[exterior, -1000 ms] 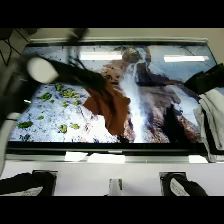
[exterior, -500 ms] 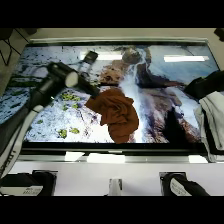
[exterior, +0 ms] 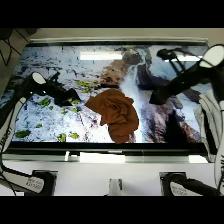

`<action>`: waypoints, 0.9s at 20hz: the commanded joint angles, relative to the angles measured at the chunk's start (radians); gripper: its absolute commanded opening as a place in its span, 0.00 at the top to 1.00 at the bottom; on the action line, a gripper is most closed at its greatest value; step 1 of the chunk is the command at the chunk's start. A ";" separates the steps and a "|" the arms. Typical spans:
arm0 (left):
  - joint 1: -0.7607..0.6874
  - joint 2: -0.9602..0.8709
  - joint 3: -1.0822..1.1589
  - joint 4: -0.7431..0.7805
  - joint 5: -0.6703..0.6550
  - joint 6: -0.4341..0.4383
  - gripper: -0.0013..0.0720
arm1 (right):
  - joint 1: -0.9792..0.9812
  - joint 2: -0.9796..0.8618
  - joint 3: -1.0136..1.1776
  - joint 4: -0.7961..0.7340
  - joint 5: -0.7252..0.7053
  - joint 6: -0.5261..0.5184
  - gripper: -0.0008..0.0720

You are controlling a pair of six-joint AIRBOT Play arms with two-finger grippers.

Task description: Fold the shirts.

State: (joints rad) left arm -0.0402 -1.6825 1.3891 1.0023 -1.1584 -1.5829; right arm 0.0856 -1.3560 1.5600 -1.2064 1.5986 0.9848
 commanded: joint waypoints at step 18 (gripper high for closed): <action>-0.127 -0.081 -0.068 -0.277 0.336 0.082 0.93 | 0.063 -0.150 -0.417 0.091 -0.247 0.007 0.04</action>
State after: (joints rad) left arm -0.1707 -1.7756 1.3216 0.7277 -0.8284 -1.5295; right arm 0.1474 -1.5036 1.2556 -1.1854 1.4338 0.9928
